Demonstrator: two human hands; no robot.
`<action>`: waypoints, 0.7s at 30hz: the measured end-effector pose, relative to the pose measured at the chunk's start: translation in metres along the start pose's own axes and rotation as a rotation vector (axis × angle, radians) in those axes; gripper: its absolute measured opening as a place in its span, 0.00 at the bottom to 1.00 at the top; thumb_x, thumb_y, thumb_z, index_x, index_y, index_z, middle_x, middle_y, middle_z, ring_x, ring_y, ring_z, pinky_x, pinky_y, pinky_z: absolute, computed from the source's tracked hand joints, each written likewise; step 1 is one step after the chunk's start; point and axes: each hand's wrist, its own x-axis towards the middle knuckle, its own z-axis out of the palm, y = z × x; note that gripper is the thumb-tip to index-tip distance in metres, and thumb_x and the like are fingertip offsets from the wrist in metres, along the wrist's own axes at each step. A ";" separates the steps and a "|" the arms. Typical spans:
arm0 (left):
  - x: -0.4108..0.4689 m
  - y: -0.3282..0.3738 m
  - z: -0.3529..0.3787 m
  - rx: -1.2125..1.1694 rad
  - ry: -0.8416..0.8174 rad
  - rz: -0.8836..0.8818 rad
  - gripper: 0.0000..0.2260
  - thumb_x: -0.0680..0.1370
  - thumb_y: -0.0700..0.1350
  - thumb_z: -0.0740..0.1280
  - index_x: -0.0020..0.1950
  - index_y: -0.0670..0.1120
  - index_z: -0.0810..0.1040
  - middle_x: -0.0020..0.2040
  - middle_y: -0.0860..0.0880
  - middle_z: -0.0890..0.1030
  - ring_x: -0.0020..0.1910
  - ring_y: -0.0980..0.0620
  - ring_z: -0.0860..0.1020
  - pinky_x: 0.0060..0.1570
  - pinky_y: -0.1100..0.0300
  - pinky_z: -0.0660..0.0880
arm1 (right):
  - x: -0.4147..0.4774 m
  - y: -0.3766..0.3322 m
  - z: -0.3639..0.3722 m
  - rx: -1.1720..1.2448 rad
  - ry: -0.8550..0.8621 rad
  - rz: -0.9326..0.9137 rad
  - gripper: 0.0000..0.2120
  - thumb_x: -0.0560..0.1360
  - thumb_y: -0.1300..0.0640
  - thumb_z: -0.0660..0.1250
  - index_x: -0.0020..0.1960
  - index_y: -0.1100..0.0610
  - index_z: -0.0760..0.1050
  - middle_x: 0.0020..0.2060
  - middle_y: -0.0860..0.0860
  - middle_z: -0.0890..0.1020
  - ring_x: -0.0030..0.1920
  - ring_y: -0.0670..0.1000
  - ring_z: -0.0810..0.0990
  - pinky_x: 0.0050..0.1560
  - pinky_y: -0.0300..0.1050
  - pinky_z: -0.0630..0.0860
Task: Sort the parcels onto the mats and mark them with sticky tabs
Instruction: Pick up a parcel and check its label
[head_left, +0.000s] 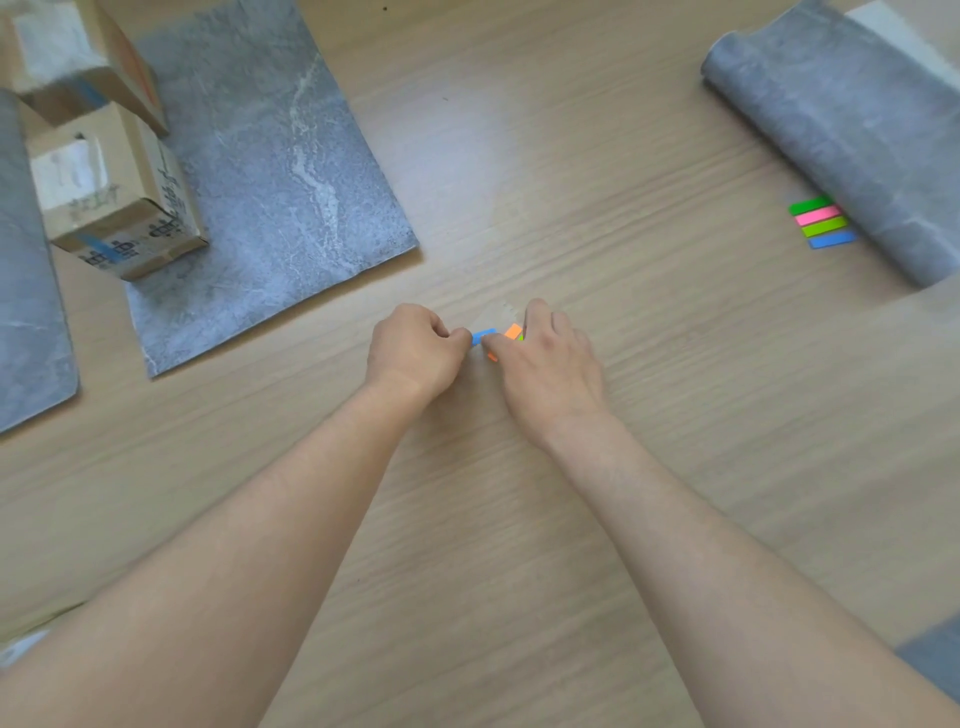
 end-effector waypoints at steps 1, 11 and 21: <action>0.000 -0.002 -0.003 -0.006 0.007 -0.016 0.10 0.71 0.48 0.67 0.35 0.44 0.82 0.32 0.47 0.83 0.38 0.47 0.83 0.44 0.52 0.82 | 0.001 -0.001 -0.002 0.004 -0.008 0.006 0.15 0.82 0.57 0.57 0.63 0.48 0.77 0.59 0.55 0.68 0.58 0.58 0.70 0.49 0.47 0.61; -0.039 -0.004 -0.038 -0.676 -0.210 -0.118 0.12 0.80 0.45 0.69 0.49 0.36 0.83 0.37 0.44 0.83 0.35 0.49 0.80 0.38 0.60 0.79 | -0.005 -0.006 -0.035 0.754 0.401 0.096 0.13 0.76 0.62 0.68 0.59 0.51 0.77 0.42 0.45 0.81 0.39 0.45 0.79 0.41 0.38 0.72; -0.163 -0.090 -0.115 -1.209 -0.158 -0.164 0.07 0.77 0.42 0.72 0.49 0.38 0.85 0.45 0.41 0.84 0.44 0.47 0.83 0.46 0.59 0.81 | -0.092 -0.095 -0.026 0.723 0.577 -0.658 0.09 0.75 0.68 0.74 0.55 0.62 0.83 0.42 0.52 0.85 0.43 0.52 0.85 0.44 0.52 0.83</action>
